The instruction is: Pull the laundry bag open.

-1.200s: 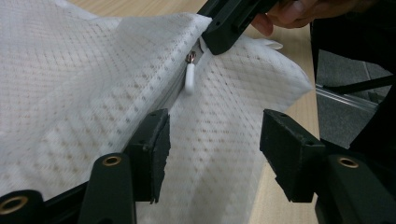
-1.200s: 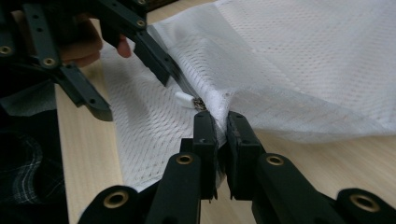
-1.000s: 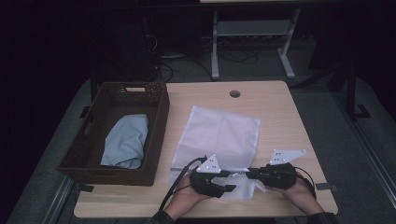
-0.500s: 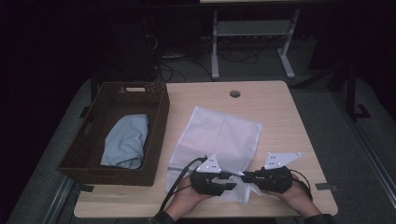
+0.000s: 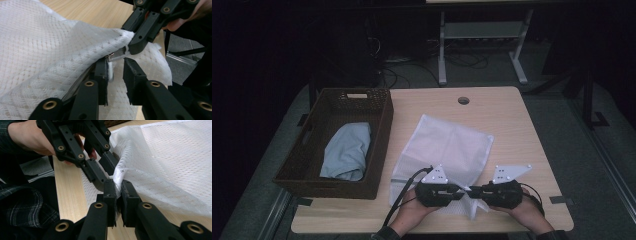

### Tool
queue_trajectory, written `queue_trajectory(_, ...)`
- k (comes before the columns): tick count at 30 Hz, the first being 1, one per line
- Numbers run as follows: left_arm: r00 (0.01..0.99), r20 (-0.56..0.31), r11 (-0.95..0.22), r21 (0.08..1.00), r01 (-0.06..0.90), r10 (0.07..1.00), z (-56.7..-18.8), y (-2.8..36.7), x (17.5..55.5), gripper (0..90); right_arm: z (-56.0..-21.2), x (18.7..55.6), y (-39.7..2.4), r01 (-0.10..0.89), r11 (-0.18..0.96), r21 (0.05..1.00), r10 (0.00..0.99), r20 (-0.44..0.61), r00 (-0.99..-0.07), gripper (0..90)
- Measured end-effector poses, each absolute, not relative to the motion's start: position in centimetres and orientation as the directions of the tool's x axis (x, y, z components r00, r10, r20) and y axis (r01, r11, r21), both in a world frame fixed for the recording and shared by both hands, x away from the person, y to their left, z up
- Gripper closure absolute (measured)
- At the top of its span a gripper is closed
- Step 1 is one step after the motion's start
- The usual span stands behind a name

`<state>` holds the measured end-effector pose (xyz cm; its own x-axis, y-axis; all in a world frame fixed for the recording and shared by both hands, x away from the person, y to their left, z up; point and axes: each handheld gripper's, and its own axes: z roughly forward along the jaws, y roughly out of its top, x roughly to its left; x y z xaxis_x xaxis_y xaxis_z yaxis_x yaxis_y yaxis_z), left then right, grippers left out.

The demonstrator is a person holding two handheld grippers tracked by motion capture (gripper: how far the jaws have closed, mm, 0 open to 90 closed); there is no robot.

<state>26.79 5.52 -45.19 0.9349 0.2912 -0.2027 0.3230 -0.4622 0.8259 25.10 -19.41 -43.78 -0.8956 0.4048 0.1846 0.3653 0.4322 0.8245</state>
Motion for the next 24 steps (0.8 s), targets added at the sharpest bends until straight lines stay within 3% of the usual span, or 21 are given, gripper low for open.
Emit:
queue_trajectory(9, 0.931, -0.228, -0.461, 0.819, 0.341, 0.285, -45.07, 5.26, 27.08, 83.8, -43.80, 24.69, -20.00, 0.375, 0.423, 0.825, 0.424, 0.185, -0.886, 83.2)
queue_trajectory(24, 0.921, -0.256, -0.451, 0.812, 0.370, 0.295, -44.68, 5.38, 27.18, 86.8, -43.74, 24.51, -20.17, 0.365, 0.422, 0.830, 0.444, 0.162, -0.881, 83.3)
